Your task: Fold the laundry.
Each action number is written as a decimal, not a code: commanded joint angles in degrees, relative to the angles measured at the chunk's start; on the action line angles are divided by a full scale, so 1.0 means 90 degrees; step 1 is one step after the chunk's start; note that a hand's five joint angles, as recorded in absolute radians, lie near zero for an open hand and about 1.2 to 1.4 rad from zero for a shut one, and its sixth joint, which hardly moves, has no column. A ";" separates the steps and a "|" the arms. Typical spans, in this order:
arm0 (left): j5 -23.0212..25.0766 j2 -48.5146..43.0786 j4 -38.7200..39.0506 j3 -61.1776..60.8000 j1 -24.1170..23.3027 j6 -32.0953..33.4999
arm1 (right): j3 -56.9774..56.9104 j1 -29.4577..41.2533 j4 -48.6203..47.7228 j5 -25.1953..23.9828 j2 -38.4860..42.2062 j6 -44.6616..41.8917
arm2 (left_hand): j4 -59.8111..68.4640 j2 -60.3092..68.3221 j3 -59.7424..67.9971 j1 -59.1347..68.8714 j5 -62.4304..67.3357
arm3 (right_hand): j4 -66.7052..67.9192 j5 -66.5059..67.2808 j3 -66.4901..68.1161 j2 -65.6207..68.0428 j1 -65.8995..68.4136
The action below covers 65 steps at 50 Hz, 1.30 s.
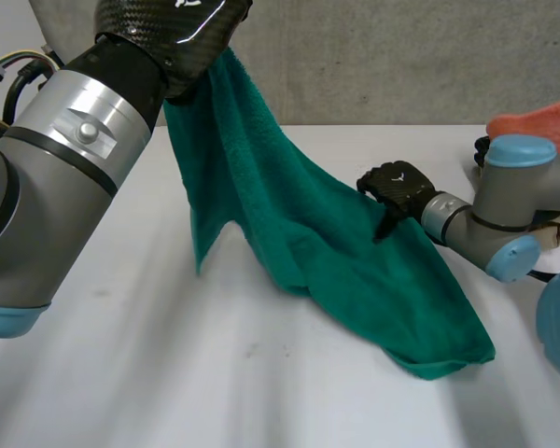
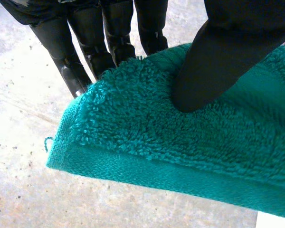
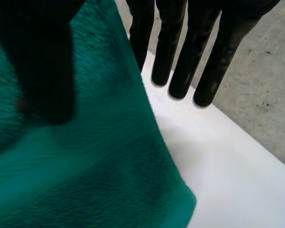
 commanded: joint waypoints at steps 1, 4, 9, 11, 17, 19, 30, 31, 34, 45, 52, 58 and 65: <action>0.0018 0.0061 0.0280 -0.0005 0.0004 -0.0010 | -0.0724 0.0010 -0.0266 0.0001 0.0416 0.0178 | 0.1252 0.1268 0.1306 0.1633 0.1548 | 0.4951 0.5040 0.4954 0.4829 0.5412; 0.0086 0.0061 0.0447 0.0024 0.0043 -0.0010 | -0.0793 0.0010 -0.0519 0.0040 0.0436 0.0285 | 0.1252 0.1268 0.1306 0.1633 0.1548 | 0.4951 0.5040 0.4954 0.4829 0.5412; 0.0252 0.0061 0.0954 0.0063 0.0083 -0.0049 | -0.0764 0.0010 -0.1086 0.0245 0.0280 0.0451 | 0.1252 0.1268 0.1306 0.1633 0.1548 | 0.4951 0.5040 0.4954 0.4829 0.5412; 0.0291 0.0052 0.1081 0.0063 0.0092 -0.0039 | -0.0696 0.0010 -0.1368 0.0536 0.0008 0.0529 | 0.1252 0.1268 0.1306 0.1633 0.1548 | 0.4951 0.5040 0.4954 0.4829 0.5412; 0.0379 -0.0046 0.1473 0.0190 0.0239 -0.0039 | -0.0082 0.0000 -0.1858 0.0910 -0.0823 0.0803 | 0.1252 0.1268 0.1306 0.1633 0.1548 | 0.4951 0.5040 0.4954 0.4829 0.5412; 0.0379 -0.0095 0.1483 0.0219 0.0258 -0.0039 | 0.0337 0.0000 -0.1985 0.0803 -0.1183 0.0842 | 0.1252 0.1268 0.1306 0.1633 0.1548 | 0.4951 0.5040 0.4954 0.4829 0.5412; 0.0330 -0.0163 0.1414 -0.0005 0.0366 -0.0049 | 0.2506 -0.0273 -0.2016 0.0764 -0.3068 0.0803 | 0.1252 0.1268 0.1306 0.1633 0.1548 | 0.4951 0.5040 0.4954 0.4829 0.5412; 0.0331 -0.0163 0.1404 -0.0054 0.0375 -0.0049 | 0.2807 -0.0351 -0.1725 0.0550 -0.3292 0.0774 | 0.1252 0.1268 0.1306 0.1633 0.1548 | 0.4951 0.5040 0.4954 0.4829 0.5412; 0.0321 -0.0193 0.1404 -0.0356 0.0453 -0.0049 | 0.3161 -0.0420 -0.1128 0.0130 -0.3451 0.0715 | 0.1252 0.1268 0.1306 0.1633 0.1548 | 0.4951 0.5040 0.4954 0.4829 0.5412; 0.0311 -0.0144 0.1424 -0.0894 0.0473 -0.0069 | 0.2833 -0.0381 -0.0168 0.0127 -0.2935 -0.0193 | 0.1252 0.1268 0.1306 0.1633 0.1548 | -0.2210 -0.2121 -0.2207 -0.2333 -0.1750; 0.0360 0.0119 0.1404 -0.0777 0.0298 -0.0078 | 0.1447 -0.0323 -0.0656 -0.0367 -0.1892 -0.0047 | 0.1252 0.1268 0.1306 0.1633 0.1548 | -0.2630 -0.2541 -0.2628 -0.2753 -0.2170; 0.0360 0.0354 0.1375 -0.0884 -0.0054 -0.0059 | 0.0107 -0.0098 -0.0657 -0.1121 -0.0767 0.0099 | 0.1252 0.1268 0.1306 0.1633 0.1548 | -0.2630 -0.2541 -0.2628 -0.2753 -0.2170; 0.0360 0.0676 0.1229 -0.0982 -0.0308 -0.0020 | -0.1173 0.0156 -0.0706 -0.1405 0.0376 0.1027 | 0.1252 0.1268 0.1306 0.1633 0.1548 | -0.2611 -0.2523 -0.2609 -0.2734 -0.2151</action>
